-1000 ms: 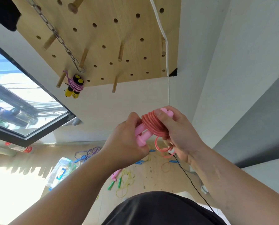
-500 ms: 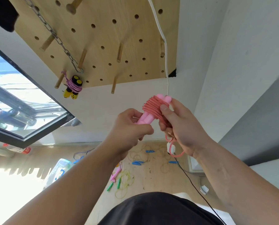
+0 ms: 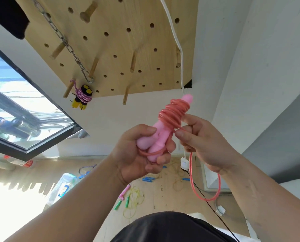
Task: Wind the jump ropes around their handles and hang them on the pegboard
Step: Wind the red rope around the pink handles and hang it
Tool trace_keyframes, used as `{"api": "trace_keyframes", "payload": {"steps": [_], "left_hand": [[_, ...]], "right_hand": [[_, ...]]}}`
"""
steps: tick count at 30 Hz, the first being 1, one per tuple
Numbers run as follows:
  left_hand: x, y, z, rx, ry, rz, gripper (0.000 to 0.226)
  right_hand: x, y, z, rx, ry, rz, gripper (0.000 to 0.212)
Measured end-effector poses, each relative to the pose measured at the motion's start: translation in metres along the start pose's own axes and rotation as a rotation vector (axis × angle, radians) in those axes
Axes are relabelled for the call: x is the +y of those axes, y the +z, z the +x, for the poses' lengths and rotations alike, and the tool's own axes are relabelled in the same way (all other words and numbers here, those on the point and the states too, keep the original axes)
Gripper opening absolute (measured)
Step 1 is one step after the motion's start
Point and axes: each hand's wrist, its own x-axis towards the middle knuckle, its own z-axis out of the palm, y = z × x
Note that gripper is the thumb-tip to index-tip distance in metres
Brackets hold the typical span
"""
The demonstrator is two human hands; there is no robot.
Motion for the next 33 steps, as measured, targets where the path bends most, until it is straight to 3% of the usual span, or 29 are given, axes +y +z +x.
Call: {"api": "trace_keyframes", "payload": {"steps": [3, 6, 8, 9, 11, 13, 15, 17, 21, 24, 29, 33], "left_hand": [[-0.01, -0.002, 0.007, -0.143, -0.035, -0.067, 0.043], [-0.014, -0.012, 0.009, -0.184, -0.027, -0.098, 0.047], [-0.01, -0.014, 0.004, -0.088, -0.033, -0.038, 0.051], [-0.008, -0.012, 0.003, 0.04, -0.028, 0.035, 0.051], [-0.008, -0.009, 0.004, 0.404, 0.074, 0.262, 0.05], [-0.011, -0.008, 0.006, 0.706, 0.293, 0.562, 0.047], [-0.016, -0.008, 0.005, 0.804, 0.458, 1.061, 0.067], [-0.022, -0.014, 0.008, 0.843, 0.5, 1.511, 0.079], [-0.024, -0.019, 0.013, 0.948, 0.678, 1.709, 0.052], [-0.02, -0.024, 0.012, 0.944, 0.735, 1.624, 0.042], [-0.019, -0.008, 0.011, 0.841, 0.527, 0.997, 0.035], [-0.02, -0.002, 0.01, 0.668, 0.413, 0.617, 0.05]], "right_hand": [[0.003, -0.004, 0.001, -0.209, -0.003, 0.199, 0.037], [0.005, -0.002, 0.001, -0.208, -0.004, 0.178, 0.051], [0.005, 0.001, 0.002, -0.129, -0.01, 0.124, 0.065], [0.004, 0.004, 0.002, -0.073, -0.014, 0.081, 0.062], [0.006, 0.008, 0.003, 0.061, 0.004, 0.019, 0.037], [0.006, 0.013, 0.004, 0.185, 0.026, 0.015, 0.013], [0.007, 0.018, 0.005, 0.273, 0.055, 0.031, 0.018], [0.007, 0.023, 0.005, 0.32, 0.088, 0.052, 0.025], [0.003, 0.034, 0.003, 0.33, 0.078, -0.019, 0.026], [0.0, 0.032, 0.002, 0.29, 0.047, -0.072, 0.029], [-0.008, 0.023, -0.003, 0.199, 0.043, -0.139, 0.024], [-0.008, 0.017, -0.003, 0.123, 0.065, -0.141, 0.025]]}}
